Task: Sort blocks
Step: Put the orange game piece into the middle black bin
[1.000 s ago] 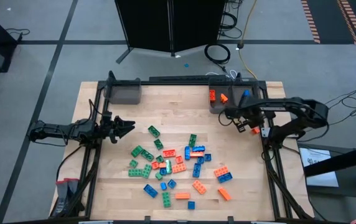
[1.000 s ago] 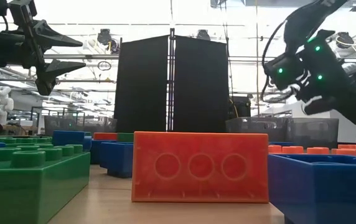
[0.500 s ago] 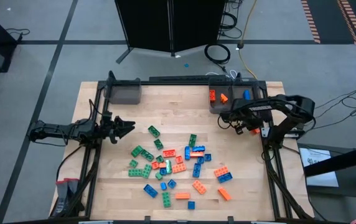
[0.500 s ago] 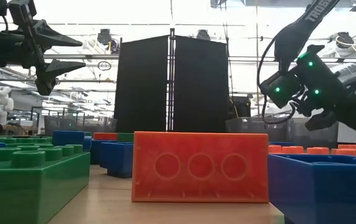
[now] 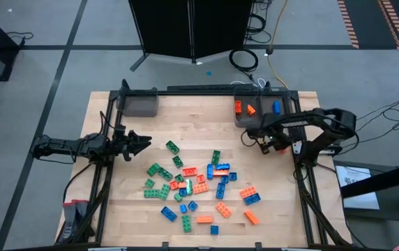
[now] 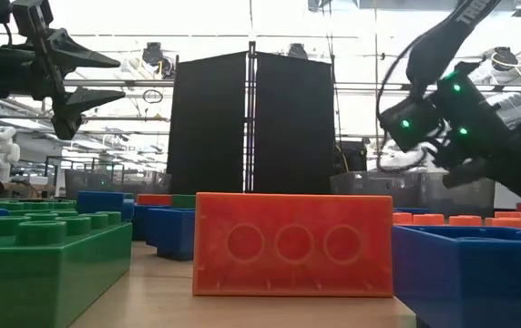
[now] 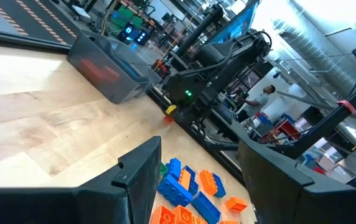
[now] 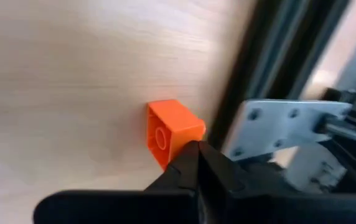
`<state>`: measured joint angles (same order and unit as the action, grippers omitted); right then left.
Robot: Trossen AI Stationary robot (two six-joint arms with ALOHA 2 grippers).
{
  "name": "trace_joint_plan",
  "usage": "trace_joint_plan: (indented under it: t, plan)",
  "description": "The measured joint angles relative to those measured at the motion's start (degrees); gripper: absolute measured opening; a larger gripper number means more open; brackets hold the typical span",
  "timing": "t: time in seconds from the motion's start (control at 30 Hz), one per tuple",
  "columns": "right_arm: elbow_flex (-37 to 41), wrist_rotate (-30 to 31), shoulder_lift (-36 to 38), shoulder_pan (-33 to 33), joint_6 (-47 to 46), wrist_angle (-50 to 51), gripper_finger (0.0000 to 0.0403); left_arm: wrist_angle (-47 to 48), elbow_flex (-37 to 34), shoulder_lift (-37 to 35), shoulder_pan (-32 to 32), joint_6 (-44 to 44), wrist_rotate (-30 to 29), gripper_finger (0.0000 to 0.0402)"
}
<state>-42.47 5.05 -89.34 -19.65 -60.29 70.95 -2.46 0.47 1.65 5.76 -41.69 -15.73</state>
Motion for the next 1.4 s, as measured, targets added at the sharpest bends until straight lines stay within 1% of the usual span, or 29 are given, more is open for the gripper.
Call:
trace_joint_plan:
  t: [0.1,0.27,0.37,0.5,0.63,0.73,0.8,0.87,0.93,1.03,1.13,1.23,1.4]
  plan:
    - [-3.16,-2.25,0.0,2.73,1.24,-2.3,0.0,0.0,0.0,0.0,0.0,0.24,0.0,0.0215]
    - [-9.73,-6.03,-0.01,7.47,5.4,-9.98,0.0,0.0,0.0,0.0,0.0,0.49,-0.34,0.0215]
    - [-13.23,-5.03,-0.02,9.53,6.34,-12.36,0.0,-0.02,0.0,0.0,0.0,0.5,-0.57,0.0215]
    - [-16.37,0.21,-0.04,10.49,5.91,-11.05,0.0,-0.02,0.0,0.0,0.0,0.44,-0.61,0.0215]
    - [-19.75,0.53,-0.03,12.67,14.37,-11.38,0.0007,-0.02,0.0,0.0,0.0,0.14,-0.52,0.0215]
    - [-20.34,-0.96,-0.02,14.5,21.26,-11.16,0.0036,-0.01,0.0,0.0,0.0,0.11,0.5,0.0215]
    - [-20.22,-2.31,-0.02,15.48,26.25,-9.82,0.0069,0.01,0.0,0.0,0.0,0.09,1.31,0.0215]
    - [-19.84,-2.31,-0.02,16.29,31.08,-8.88,0.011,0.04,0.0,0.0,0.0,0.08,1.87,0.0215]
    - [-19.38,-0.99,-0.02,16.69,34.44,-7.93,0.0156,0.04,0.0,0.0,0.0,0.08,1.95,0.0215]
    - [-18.49,-0.55,-0.02,16.75,37.58,-7.25,0.0225,0.04,-0.02,0.0,0.0,0.07,1.98,0.0215]
    - [-17.3,-0.98,-0.02,16.73,39.79,-7.4,0.0275,0.02,-0.02,0.0,0.0,0.07,1.99,0.0215]
    - [-15.48,-2.72,-0.02,16.77,42.32,-8.83,0.0292,0.03,-0.02,0.0,0.0,0.07,1.99,0.0215]
    - [-10.44,-3.72,-0.02,15.83,43.52,-14.72,0.0277,0.02,-0.02,0.0,0.0,0.07,1.99,0.0215]
